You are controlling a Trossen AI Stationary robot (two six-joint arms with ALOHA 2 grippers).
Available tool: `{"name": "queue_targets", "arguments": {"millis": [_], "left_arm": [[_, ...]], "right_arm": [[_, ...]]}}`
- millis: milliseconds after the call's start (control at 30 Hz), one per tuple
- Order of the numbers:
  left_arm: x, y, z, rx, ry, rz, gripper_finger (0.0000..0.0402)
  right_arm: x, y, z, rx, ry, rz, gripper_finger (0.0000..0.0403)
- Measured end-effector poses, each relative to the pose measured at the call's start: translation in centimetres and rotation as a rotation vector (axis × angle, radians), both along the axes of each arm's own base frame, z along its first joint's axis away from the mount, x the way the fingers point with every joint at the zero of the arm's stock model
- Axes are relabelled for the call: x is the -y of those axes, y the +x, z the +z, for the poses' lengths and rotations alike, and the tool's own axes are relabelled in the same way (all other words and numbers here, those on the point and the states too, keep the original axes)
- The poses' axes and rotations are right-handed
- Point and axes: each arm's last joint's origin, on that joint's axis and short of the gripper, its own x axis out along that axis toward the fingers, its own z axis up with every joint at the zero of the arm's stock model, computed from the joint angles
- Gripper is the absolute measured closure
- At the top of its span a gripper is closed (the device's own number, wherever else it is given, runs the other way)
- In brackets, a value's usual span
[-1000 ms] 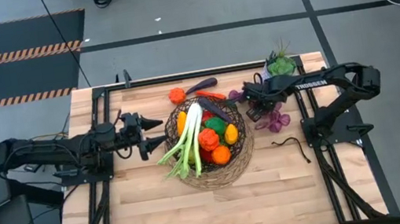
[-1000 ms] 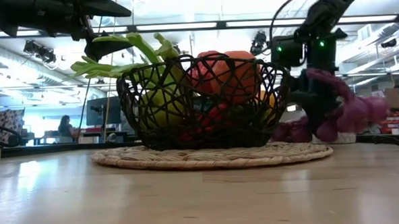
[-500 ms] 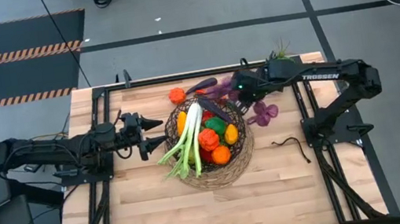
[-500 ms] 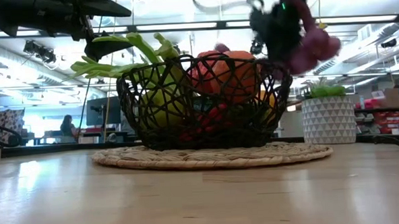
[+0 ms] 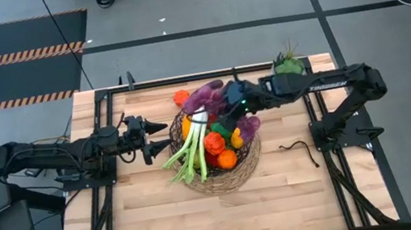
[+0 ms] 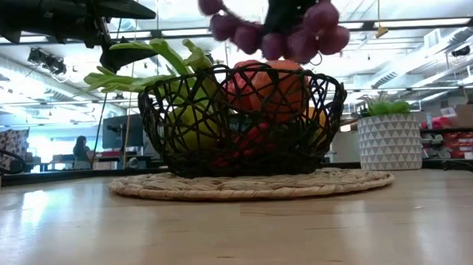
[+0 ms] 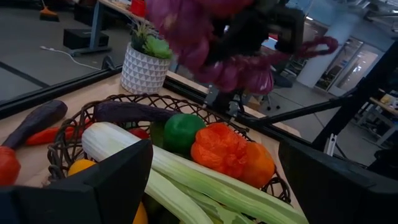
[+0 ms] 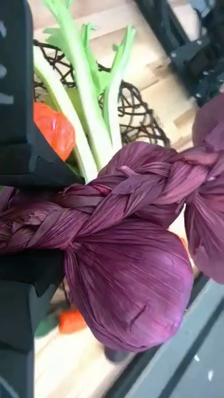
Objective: Build produce basket
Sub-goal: Put the purple garlic into the black basket
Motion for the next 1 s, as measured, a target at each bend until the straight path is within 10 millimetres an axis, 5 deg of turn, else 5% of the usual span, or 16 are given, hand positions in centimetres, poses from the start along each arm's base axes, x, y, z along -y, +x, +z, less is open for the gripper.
{"name": "queue_targets", "arguments": {"millis": [233,467,1000], "left_arm": [[0.1,0.0,0.0,-0.001,0.002,-0.007,0.0047],[0.1,0.0,0.0,-0.001,0.003,-0.007,0.0047],[0.1,0.0,0.0,-0.002,0.009,-0.007,0.0047]], "right_arm": [[0.2,2.5,-3.6,-0.124,-0.024,0.026,0.0272],[1.4,4.4,-5.8,-0.156,-0.095,0.012,0.0223],[0.7,5.0,-4.2,0.0,-0.024,0.126,0.011]]}}
